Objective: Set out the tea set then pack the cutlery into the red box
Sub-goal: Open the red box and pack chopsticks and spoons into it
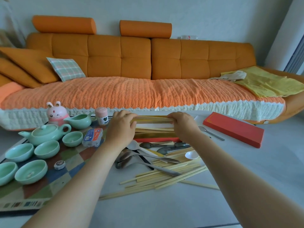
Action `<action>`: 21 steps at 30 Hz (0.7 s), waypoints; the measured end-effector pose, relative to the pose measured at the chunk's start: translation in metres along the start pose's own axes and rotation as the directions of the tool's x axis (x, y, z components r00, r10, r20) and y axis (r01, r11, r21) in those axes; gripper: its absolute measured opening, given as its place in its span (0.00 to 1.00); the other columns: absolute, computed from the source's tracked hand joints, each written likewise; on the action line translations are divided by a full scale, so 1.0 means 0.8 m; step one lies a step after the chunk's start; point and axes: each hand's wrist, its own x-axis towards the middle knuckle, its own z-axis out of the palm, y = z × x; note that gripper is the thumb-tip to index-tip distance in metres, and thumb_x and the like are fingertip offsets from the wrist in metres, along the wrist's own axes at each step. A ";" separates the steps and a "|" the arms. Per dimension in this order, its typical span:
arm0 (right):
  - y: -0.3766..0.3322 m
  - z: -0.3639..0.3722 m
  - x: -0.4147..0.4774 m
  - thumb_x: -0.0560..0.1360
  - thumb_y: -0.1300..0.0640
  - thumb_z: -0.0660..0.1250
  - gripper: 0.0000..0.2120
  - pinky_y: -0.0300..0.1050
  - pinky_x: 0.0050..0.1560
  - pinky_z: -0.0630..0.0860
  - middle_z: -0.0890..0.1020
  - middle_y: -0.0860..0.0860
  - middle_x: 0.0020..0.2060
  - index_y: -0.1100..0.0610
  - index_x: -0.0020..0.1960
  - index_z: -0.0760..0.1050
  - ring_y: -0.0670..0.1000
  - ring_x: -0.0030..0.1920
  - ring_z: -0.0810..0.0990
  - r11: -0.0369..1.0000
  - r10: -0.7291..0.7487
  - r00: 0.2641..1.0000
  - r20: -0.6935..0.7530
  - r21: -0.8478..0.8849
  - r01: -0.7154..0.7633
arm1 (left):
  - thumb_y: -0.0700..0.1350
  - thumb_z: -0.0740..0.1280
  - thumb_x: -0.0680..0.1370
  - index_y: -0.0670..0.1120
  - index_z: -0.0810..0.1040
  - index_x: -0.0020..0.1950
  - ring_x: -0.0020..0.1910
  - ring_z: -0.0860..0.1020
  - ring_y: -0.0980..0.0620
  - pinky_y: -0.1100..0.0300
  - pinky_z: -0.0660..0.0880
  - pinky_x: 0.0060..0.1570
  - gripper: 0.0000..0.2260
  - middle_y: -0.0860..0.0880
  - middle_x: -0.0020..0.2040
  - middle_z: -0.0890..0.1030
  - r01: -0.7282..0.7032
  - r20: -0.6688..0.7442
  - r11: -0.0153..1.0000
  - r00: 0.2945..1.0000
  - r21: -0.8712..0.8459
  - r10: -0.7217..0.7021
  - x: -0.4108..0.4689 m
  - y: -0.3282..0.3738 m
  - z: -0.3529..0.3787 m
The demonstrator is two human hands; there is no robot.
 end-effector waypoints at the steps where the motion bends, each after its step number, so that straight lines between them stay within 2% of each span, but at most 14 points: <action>1: -0.001 0.006 0.007 0.78 0.68 0.58 0.20 0.50 0.57 0.74 0.81 0.52 0.55 0.53 0.63 0.78 0.54 0.57 0.76 0.999 0.017 1.000 0.026 -0.030 -0.016 | 0.46 0.64 0.80 0.49 0.79 0.65 0.62 0.71 0.47 0.51 0.70 0.59 0.13 0.50 0.61 0.77 -0.034 0.035 0.999 0.999 0.020 0.033 0.000 -0.001 -0.001; 5: -0.003 0.022 0.029 0.77 0.66 0.58 0.22 0.50 0.62 0.65 0.82 0.50 0.55 0.47 0.64 0.77 0.53 0.58 0.75 0.958 0.067 0.993 0.102 -0.284 -0.035 | 0.54 0.56 0.83 0.50 0.70 0.73 0.72 0.65 0.50 0.51 0.61 0.70 0.21 0.53 0.73 0.70 -0.118 0.301 0.991 0.949 0.059 0.095 -0.003 -0.002 0.005; 8: -0.005 0.026 0.038 0.77 0.64 0.58 0.23 0.53 0.64 0.61 0.82 0.48 0.56 0.44 0.65 0.76 0.52 0.60 0.73 0.938 0.096 0.981 0.169 -0.345 -0.033 | 0.58 0.52 0.83 0.50 0.68 0.75 0.74 0.62 0.53 0.50 0.60 0.71 0.23 0.53 0.74 0.69 -0.139 0.444 0.987 0.892 0.086 0.087 -0.004 -0.008 0.014; 11: -0.008 0.029 0.040 0.76 0.64 0.56 0.25 0.53 0.64 0.59 0.81 0.48 0.56 0.43 0.65 0.75 0.52 0.61 0.73 0.949 0.092 0.973 0.210 -0.313 -0.022 | 0.58 0.49 0.83 0.51 0.73 0.71 0.71 0.64 0.54 0.51 0.65 0.67 0.23 0.54 0.70 0.74 -0.125 0.467 0.989 0.881 0.081 0.073 0.001 -0.009 0.016; 14: -0.012 0.024 0.034 0.77 0.61 0.57 0.21 0.51 0.67 0.62 0.82 0.49 0.52 0.44 0.63 0.79 0.50 0.55 0.77 0.980 0.030 0.971 0.235 -0.197 0.017 | 0.58 0.48 0.84 0.53 0.76 0.68 0.69 0.66 0.53 0.51 0.68 0.63 0.22 0.54 0.66 0.76 -0.129 0.469 0.988 0.880 0.088 0.073 0.003 -0.006 0.017; 16: -0.018 0.018 0.026 0.78 0.58 0.57 0.18 0.45 0.59 0.69 0.83 0.47 0.52 0.47 0.61 0.81 0.44 0.41 0.75 0.994 -0.012 0.955 0.297 -0.098 0.043 | 0.58 0.49 0.84 0.52 0.75 0.68 0.70 0.66 0.53 0.51 0.67 0.65 0.22 0.54 0.67 0.76 -0.117 0.466 0.990 0.882 0.073 0.070 0.003 -0.004 0.019; 18: -0.023 0.014 0.018 0.80 0.57 0.57 0.17 0.41 0.50 0.68 0.81 0.42 0.42 0.48 0.62 0.81 0.40 0.34 0.70 0.995 -0.024 0.936 0.352 -0.080 0.056 | 0.57 0.50 0.84 0.51 0.74 0.70 0.71 0.65 0.52 0.50 0.65 0.67 0.22 0.53 0.69 0.74 -0.123 0.459 0.990 0.885 0.071 0.077 0.002 -0.003 0.020; 19: -0.023 0.013 0.015 0.80 0.57 0.57 0.17 0.40 0.49 0.68 0.81 0.42 0.42 0.48 0.63 0.80 0.41 0.34 0.70 0.995 -0.024 0.933 0.360 -0.086 0.059 | 0.57 0.51 0.83 0.50 0.72 0.71 0.71 0.65 0.52 0.50 0.65 0.68 0.22 0.53 0.70 0.73 -0.139 0.444 0.987 0.891 0.075 0.092 0.002 -0.001 0.020; 21: -0.020 0.011 0.012 0.79 0.56 0.57 0.17 0.41 0.53 0.71 0.83 0.46 0.53 0.47 0.62 0.80 0.46 0.42 0.77 0.997 -0.030 0.946 0.322 -0.059 0.052 | 0.57 0.54 0.83 0.49 0.72 0.71 0.69 0.66 0.51 0.51 0.65 0.67 0.21 0.52 0.69 0.73 -0.182 0.385 0.980 0.912 0.079 0.138 0.001 0.004 0.019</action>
